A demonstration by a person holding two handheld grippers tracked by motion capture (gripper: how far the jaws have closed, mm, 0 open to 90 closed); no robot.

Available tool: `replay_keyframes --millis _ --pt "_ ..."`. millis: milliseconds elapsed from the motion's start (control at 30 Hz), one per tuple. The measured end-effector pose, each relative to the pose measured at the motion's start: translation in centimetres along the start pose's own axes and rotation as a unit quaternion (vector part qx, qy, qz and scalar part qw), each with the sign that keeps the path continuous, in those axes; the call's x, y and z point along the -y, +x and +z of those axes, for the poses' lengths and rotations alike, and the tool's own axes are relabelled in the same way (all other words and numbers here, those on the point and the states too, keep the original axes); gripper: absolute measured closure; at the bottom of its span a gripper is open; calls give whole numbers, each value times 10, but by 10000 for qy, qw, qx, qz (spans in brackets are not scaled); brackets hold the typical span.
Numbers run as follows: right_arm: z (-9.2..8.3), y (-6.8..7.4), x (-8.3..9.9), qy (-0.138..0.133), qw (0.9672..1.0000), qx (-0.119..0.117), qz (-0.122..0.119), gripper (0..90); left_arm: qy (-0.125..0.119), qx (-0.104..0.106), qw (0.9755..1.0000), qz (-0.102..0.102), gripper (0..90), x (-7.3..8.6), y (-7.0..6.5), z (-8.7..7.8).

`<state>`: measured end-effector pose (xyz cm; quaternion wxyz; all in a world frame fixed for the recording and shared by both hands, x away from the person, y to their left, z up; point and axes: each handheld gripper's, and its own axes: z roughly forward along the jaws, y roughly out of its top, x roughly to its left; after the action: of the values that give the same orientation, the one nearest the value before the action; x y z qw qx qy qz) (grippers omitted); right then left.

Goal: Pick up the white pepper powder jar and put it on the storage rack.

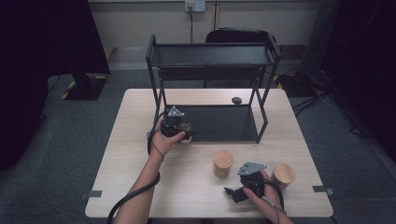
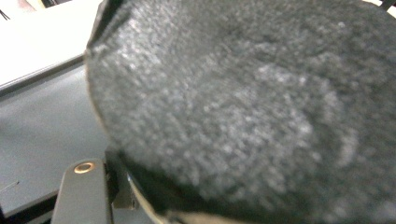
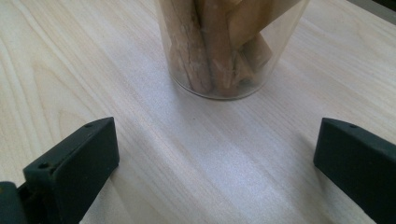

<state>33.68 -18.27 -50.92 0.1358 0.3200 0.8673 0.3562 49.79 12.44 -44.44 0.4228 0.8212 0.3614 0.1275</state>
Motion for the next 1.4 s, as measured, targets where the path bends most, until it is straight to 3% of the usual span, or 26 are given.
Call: replay_keyframes --millis 533,1400 --pt "0 0 0 0 10000 1 -4 0 18 -143 9998 -96 305 -3 4 12" --pt "0 0 0 1 10000 2 -4 0 -23 -636 9975 -298 306 -2 22 27"
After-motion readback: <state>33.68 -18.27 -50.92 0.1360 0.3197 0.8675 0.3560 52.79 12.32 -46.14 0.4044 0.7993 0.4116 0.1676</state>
